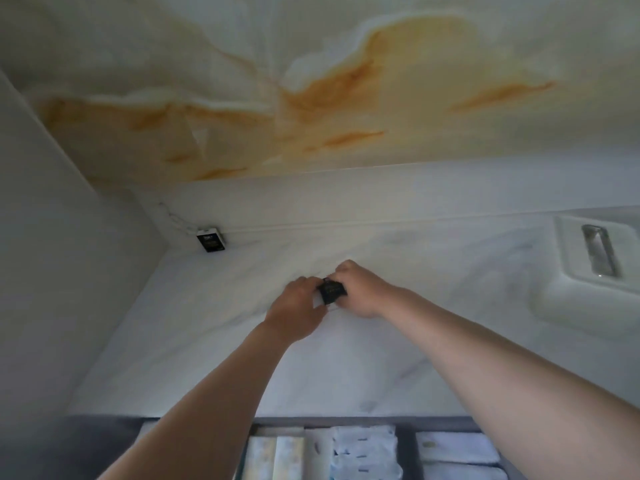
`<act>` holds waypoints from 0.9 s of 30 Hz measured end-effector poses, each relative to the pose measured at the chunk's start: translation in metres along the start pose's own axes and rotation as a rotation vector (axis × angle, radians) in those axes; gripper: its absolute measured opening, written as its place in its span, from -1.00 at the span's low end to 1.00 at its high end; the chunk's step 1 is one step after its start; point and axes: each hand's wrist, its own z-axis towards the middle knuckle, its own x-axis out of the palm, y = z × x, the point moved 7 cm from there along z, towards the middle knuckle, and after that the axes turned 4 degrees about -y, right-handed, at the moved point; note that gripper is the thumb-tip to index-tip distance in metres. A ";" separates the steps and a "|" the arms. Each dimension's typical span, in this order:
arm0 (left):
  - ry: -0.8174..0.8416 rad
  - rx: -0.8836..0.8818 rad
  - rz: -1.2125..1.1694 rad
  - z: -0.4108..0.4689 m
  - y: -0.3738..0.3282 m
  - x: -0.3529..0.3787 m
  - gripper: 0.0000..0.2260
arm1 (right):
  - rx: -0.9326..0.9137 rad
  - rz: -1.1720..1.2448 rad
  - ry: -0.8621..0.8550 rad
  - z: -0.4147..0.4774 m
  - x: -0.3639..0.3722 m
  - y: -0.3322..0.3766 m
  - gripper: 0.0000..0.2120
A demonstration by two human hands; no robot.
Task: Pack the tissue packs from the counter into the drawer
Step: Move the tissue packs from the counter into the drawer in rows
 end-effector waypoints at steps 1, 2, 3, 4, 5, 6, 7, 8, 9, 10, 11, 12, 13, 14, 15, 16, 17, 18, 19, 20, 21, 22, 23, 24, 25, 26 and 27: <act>-0.010 -0.020 0.002 -0.001 0.015 -0.009 -0.63 | -0.033 0.005 0.004 0.009 0.007 0.014 -0.74; -0.020 -0.051 0.006 -0.001 0.029 -0.017 -0.63 | -0.061 0.009 0.007 0.018 0.012 0.027 -0.76; -0.035 -0.091 0.004 -0.001 0.044 -0.026 -0.63 | -0.089 0.008 0.007 0.027 0.018 0.040 -0.78; -0.051 -0.137 -0.001 0.000 0.059 -0.035 -0.63 | -0.106 0.003 0.007 0.036 0.024 0.051 -0.78; -0.071 -0.179 -0.004 0.003 0.073 -0.043 -0.61 | -0.122 0.000 -0.003 0.045 0.029 0.061 -0.76; -0.101 -0.216 -0.005 0.006 0.087 -0.052 -0.58 | -0.128 0.005 -0.010 0.054 0.035 0.069 -0.74; -0.147 -0.247 -0.003 0.010 0.100 -0.062 -0.57 | -0.136 0.021 -0.015 0.063 0.041 0.076 -0.72; -0.202 -0.279 -0.010 0.015 0.113 -0.071 -0.56 | -0.141 0.038 -0.012 0.071 0.047 0.081 -0.70; -0.260 -0.313 -0.023 0.021 0.124 -0.080 -0.55 | -0.146 0.057 -0.013 0.077 0.053 0.085 -0.66; -0.317 -0.347 -0.036 0.028 0.134 -0.088 -0.54 | -0.148 0.074 -0.022 0.083 0.055 0.088 -0.63; -0.369 -0.384 -0.045 0.035 0.145 -0.095 -0.52 | -0.153 0.086 -0.034 0.087 0.057 0.089 -0.59; -0.410 -0.418 -0.056 0.042 0.154 -0.101 -0.49 | -0.161 0.094 -0.051 0.092 0.059 0.089 -0.57; -0.446 -0.448 -0.073 0.050 0.162 -0.107 -0.45 | -0.172 0.089 -0.071 0.095 0.059 0.089 -0.56; -0.479 -0.474 -0.098 0.059 0.170 -0.111 -0.42 | -0.184 0.072 -0.091 0.098 0.058 0.088 -0.55; -0.505 -0.500 -0.130 0.067 0.177 -0.115 -0.39 | -0.196 0.043 -0.114 0.101 0.057 0.087 -0.55; -0.527 -0.523 -0.158 0.074 0.183 -0.118 -0.38 | -0.203 0.010 -0.137 0.103 0.056 0.084 -0.54; -0.547 -0.541 -0.180 0.081 0.189 -0.120 -0.39 | -0.209 -0.017 -0.156 0.106 0.055 0.082 -0.54; -0.564 -0.557 -0.197 0.087 0.194 -0.121 -0.40 | -0.214 -0.026 -0.167 0.108 0.055 0.080 -0.54; -0.576 -0.570 -0.215 0.092 0.198 -0.120 -0.42 | -0.219 -0.018 -0.172 0.109 0.055 0.078 -0.54; -0.585 -0.577 -0.234 0.096 0.201 -0.119 -0.43 | -0.222 -0.002 -0.176 0.110 0.055 0.076 -0.54; -0.597 -0.573 -0.248 0.099 0.202 -0.118 -0.45 | -0.227 0.015 -0.178 0.111 0.055 0.074 -0.54; -0.622 -0.555 -0.256 0.100 0.203 -0.117 -0.50 | -0.232 0.028 -0.175 0.111 0.056 0.072 -0.54; -0.650 -0.530 -0.261 0.100 0.202 -0.118 -0.56 | -0.238 0.036 -0.174 0.111 0.056 0.072 -0.54; -0.675 -0.504 -0.266 0.098 0.201 -0.119 -0.62 | -0.241 0.043 -0.173 0.111 0.057 0.070 -0.54; -0.691 -0.479 -0.273 0.095 0.200 -0.119 -0.65 | -0.246 0.051 -0.173 0.111 0.056 0.070 -0.54; -0.697 -0.458 -0.280 0.092 0.197 -0.120 -0.67 | -0.248 0.057 -0.175 0.111 0.056 0.069 -0.55; -0.698 -0.440 -0.283 0.087 0.195 -0.120 -0.67 | -0.247 0.056 -0.177 0.110 0.055 0.068 -0.55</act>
